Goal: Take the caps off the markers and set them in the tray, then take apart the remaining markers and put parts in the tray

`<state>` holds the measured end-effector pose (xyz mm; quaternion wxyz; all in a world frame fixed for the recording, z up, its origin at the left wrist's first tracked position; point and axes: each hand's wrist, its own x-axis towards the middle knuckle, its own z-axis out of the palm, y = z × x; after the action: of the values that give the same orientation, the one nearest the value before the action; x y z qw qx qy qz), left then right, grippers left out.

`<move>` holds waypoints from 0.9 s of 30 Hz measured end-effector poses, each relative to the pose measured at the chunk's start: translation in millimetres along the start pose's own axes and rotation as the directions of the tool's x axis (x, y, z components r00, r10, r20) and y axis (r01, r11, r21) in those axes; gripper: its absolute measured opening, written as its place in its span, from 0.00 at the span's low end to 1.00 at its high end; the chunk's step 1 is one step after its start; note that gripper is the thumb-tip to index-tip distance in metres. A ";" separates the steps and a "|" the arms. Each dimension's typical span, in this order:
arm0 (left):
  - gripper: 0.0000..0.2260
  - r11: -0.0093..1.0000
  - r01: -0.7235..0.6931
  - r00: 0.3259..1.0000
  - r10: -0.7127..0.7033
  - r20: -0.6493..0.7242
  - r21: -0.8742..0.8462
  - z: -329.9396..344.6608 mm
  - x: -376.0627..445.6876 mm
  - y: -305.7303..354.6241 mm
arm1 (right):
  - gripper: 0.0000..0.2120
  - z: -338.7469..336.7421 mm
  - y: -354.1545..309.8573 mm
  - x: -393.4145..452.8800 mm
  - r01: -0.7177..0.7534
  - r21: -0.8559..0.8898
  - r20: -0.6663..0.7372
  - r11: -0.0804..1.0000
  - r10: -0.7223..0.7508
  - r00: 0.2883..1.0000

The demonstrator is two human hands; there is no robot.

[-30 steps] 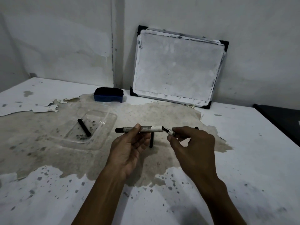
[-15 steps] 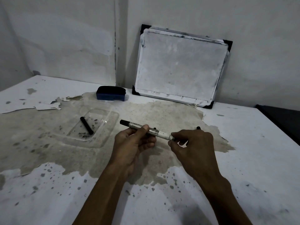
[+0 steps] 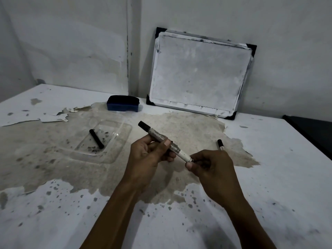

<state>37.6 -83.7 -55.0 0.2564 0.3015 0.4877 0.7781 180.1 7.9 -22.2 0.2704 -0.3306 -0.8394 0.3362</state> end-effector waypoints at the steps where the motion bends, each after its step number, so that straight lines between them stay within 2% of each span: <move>1: 0.10 1.000 -0.009 1.000 0.008 0.024 0.009 -0.3 0.0 0.3 | 0.03 -1.4 0.8 -1.3 -0.033 0.044 0.036 0.998 0.031 0.999; 7: 0.04 1.000 -0.015 0.986 0.010 0.165 0.028 -0.7 2.4 -0.8 | 0.02 -9.4 5.2 -10.4 -0.206 0.305 0.271 0.930 0.123 0.955; 12: 0.08 0.996 0.018 0.995 -0.026 0.092 0.082 4.6 1.6 -8.0 | 0.03 -10.4 4.4 -15.3 -0.200 0.313 0.322 0.929 0.095 0.942; 14: 0.07 0.990 0.020 0.999 -0.026 0.046 0.136 6.2 0.9 -10.3 | 0.08 -18.4 5.3 -14.8 -0.210 0.292 0.346 0.933 0.102 0.933; 16: 0.07 0.980 0.028 1.000 -0.030 0.008 0.196 7.0 2.2 -9.6 | 0.13 -28.4 13.8 -10.8 -0.194 0.233 0.245 0.953 0.135 0.960; 17: 0.07 0.972 0.034 0.999 -0.034 -0.003 0.231 7.2 3.6 -8.1 | 0.12 -33.1 21.3 -6.6 -0.175 0.154 0.115 0.972 0.158 0.981; 19: 0.08 0.949 0.050 0.999 -0.052 -0.002 0.311 9.2 8.2 -4.1 | 0.13 -41.1 36.7 3.4 -0.215 -0.127 -0.155 0.968 0.194 0.969; 20: 0.09 0.934 0.060 0.998 -0.067 0.009 0.352 11.8 10.7 -2.2 | 0.14 -43.9 42.6 6.6 -0.284 -0.256 -0.232 0.924 0.227 0.946; 21: 0.09 0.916 0.067 0.996 -0.082 0.021 0.396 15.2 13.1 -0.9 | 0.16 -45.1 48.6 9.1 -0.351 -0.341 -0.260 0.872 0.272 0.927; 23: 0.10 0.870 0.080 0.993 -0.114 0.039 0.487 25.2 18.4 0.2 | 0.18 -44.8 57.2 12.1 -0.414 -0.405 -0.225 0.815 0.350 0.910; 27: 0.11 0.763 0.097 0.984 -0.169 0.053 0.639 52.0 29.9 -6.9 | 0.16 -41.2 69.6 16.9 -0.393 -0.419 -0.203 0.818 0.338 0.919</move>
<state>55.2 -28.8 -36.9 0.2200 0.3761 0.7268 0.5309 223.2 74.9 -44.2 0.1662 -0.5587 -0.7971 0.1574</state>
